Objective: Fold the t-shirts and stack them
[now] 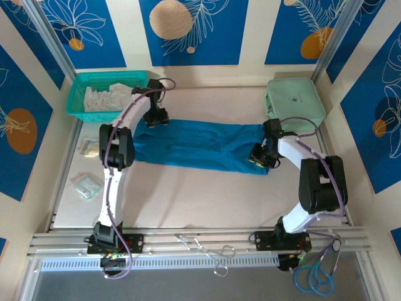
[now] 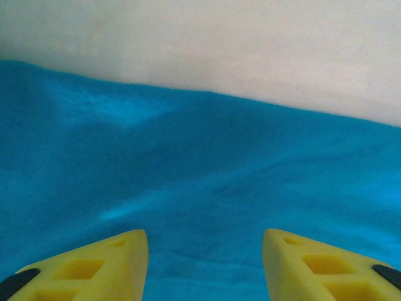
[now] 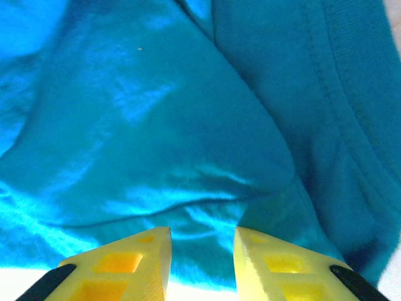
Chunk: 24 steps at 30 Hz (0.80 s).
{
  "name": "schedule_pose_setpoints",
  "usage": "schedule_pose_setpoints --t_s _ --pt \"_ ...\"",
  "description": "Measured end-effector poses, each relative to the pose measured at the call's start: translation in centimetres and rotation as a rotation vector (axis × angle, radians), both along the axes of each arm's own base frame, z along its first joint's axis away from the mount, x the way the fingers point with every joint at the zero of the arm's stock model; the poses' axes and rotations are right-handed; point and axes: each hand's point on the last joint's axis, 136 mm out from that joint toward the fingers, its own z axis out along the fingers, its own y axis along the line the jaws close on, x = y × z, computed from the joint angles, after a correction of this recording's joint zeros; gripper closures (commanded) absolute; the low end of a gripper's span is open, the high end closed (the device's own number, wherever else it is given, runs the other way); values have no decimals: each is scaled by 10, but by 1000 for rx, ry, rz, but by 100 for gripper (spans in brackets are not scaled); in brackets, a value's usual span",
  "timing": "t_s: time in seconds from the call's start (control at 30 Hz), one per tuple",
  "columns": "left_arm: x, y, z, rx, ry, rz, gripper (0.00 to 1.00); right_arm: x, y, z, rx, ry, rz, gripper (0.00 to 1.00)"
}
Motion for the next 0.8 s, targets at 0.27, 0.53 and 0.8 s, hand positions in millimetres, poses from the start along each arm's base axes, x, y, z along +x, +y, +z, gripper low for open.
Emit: schedule_pose_setpoints --t_s 0.27,0.53,0.8 --pt "-25 0 -33 78 57 -21 50 43 3 -18 -11 37 13 73" --pt "-97 21 -35 97 86 14 50 102 -12 -18 -19 9 26 74" --pt "-192 5 -38 42 104 13 48 160 -18 -16 -30 -22 89 74"
